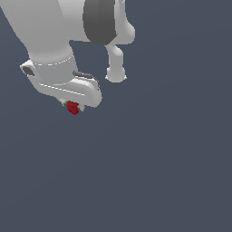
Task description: Pick up the object and move it to a goal position.
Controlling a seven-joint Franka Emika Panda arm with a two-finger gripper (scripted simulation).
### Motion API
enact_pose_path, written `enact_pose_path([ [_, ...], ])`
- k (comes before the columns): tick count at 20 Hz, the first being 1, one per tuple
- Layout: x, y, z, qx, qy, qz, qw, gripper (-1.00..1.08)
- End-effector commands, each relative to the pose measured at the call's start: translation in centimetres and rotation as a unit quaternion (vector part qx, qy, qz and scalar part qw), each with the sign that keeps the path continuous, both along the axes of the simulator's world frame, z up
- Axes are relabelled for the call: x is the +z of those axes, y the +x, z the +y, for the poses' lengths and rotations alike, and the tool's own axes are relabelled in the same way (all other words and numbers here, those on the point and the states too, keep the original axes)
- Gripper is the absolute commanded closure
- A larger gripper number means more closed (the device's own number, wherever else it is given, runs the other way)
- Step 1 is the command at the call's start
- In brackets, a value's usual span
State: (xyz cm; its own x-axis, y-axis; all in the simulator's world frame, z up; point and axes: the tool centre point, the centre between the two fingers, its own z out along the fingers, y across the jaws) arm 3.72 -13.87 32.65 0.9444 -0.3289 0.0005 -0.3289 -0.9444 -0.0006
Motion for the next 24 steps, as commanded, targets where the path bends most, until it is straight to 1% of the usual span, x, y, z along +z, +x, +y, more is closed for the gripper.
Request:
enact_pose_path([
  [1, 1.6, 0.4, -1.1, 0.0, 0.0, 0.0, 1.0, 1.08],
  [12, 6.6, 2.1, -4.9, 0.001, 0.0, 0.0, 1.0, 1.08],
  [24, 8.8, 2.9, -6.5, 0.001, 0.0, 0.0, 1.0, 1.08],
])
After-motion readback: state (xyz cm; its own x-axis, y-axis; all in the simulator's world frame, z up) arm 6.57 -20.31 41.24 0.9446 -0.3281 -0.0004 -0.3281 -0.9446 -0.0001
